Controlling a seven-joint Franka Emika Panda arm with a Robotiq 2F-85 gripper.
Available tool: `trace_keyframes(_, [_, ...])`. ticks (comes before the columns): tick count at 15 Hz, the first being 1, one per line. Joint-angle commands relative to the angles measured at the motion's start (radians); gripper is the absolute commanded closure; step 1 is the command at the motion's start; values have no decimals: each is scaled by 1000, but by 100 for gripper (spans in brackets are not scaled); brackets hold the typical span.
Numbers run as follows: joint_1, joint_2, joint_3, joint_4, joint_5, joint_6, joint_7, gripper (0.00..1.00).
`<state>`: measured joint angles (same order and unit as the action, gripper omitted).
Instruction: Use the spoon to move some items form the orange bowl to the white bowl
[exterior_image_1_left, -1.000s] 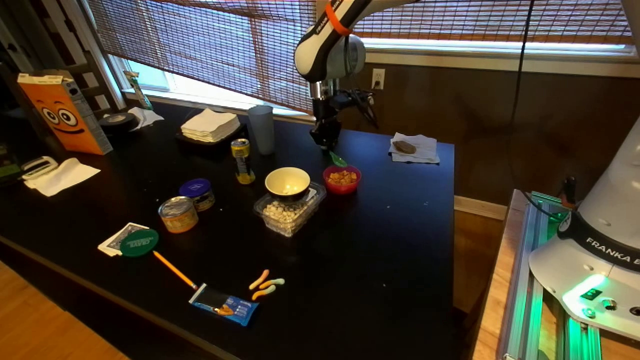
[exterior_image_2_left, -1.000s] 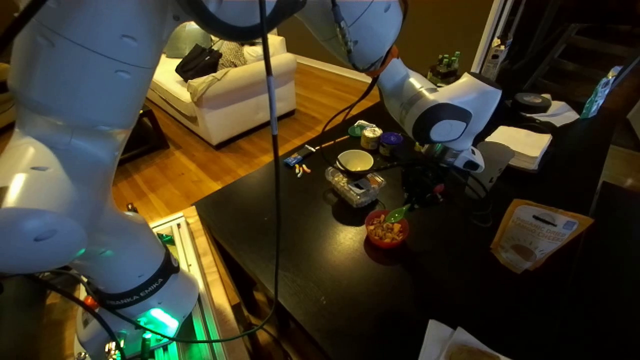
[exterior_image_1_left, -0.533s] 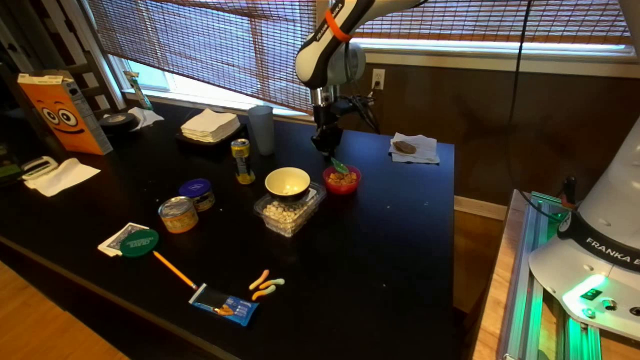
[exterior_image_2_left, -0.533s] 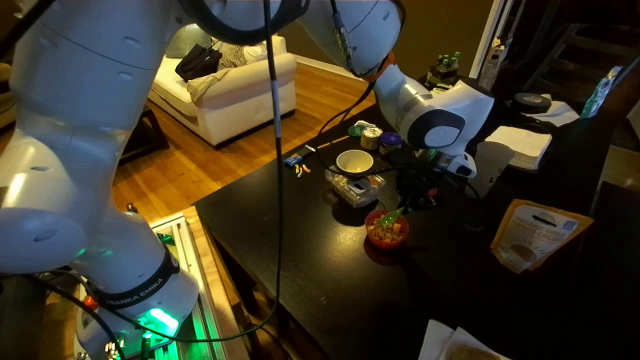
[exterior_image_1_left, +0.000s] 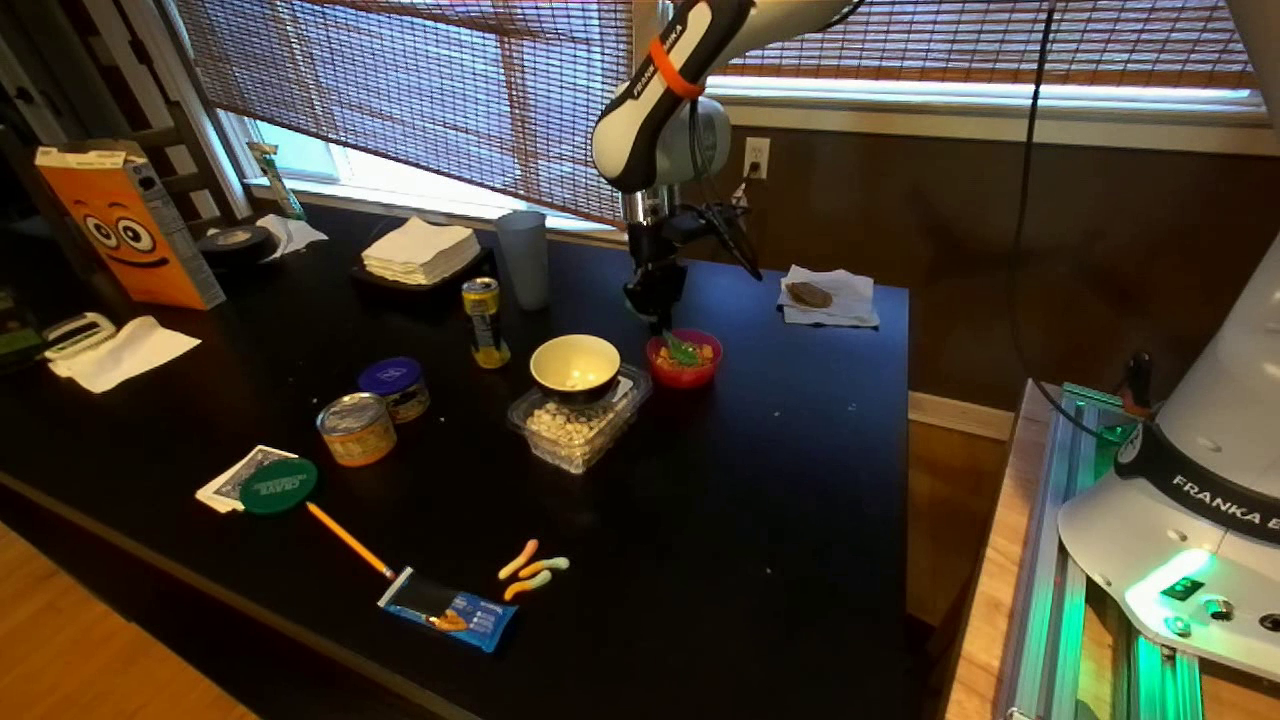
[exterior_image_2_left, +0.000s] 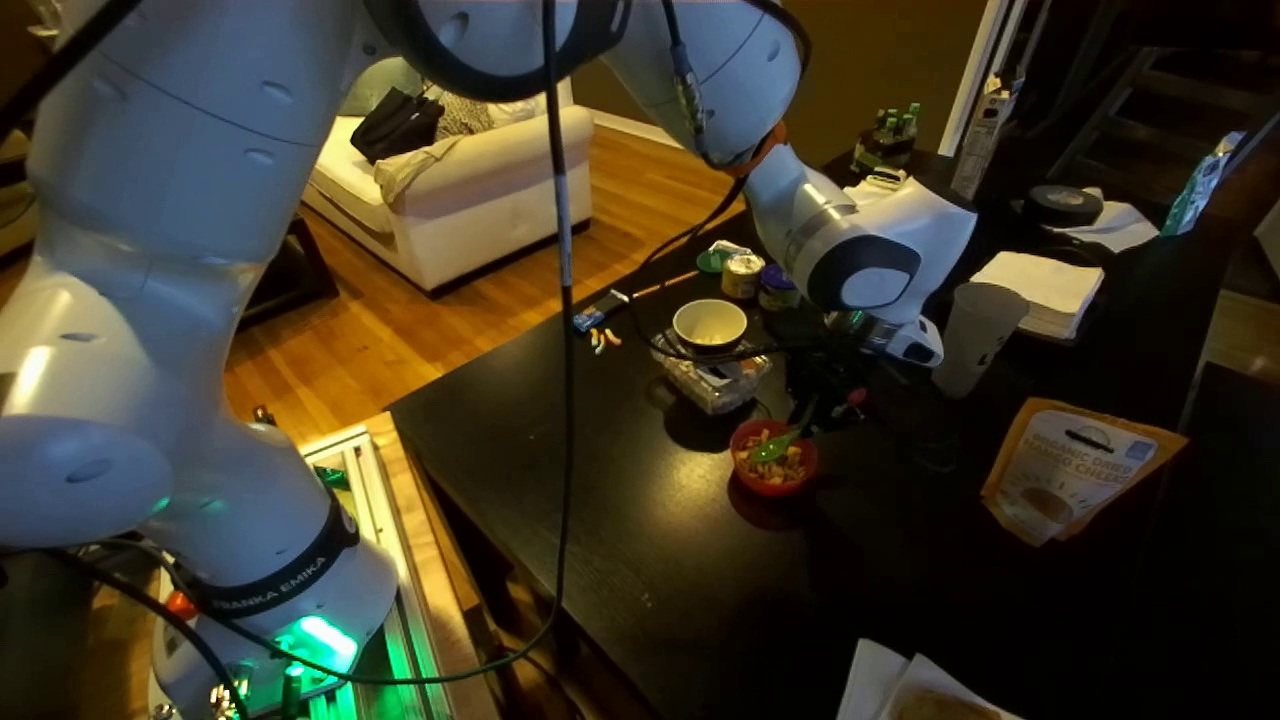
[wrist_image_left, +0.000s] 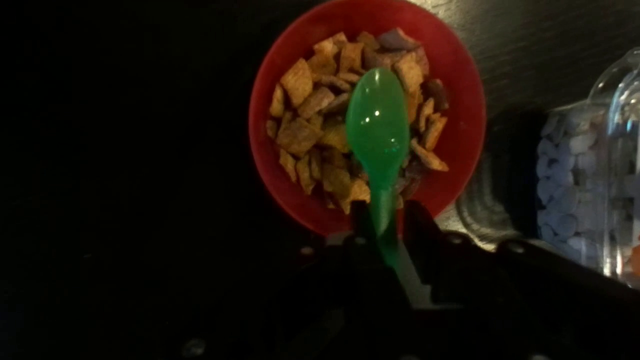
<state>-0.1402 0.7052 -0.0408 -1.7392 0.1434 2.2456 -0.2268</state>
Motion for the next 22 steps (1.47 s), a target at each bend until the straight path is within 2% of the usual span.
trace_keyframes(1, [-10, -19, 16, -25, -19, 25, 2, 45])
trace_keyframes(7, [5, -104, 1, -73, -40, 15, 21, 2])
trace_keyframes(15, [10, -210, 7, -133, -30, 7, 33, 0])
trace_keyframes(18, [29, -207, -5, -130, -59, 67, 47, 0])
trace_keyframes(19, [3, -183, 13, -94, -24, 19, 13, 0])
trace_keyframes(22, [9, -183, 13, -95, -36, 41, 22, 0])
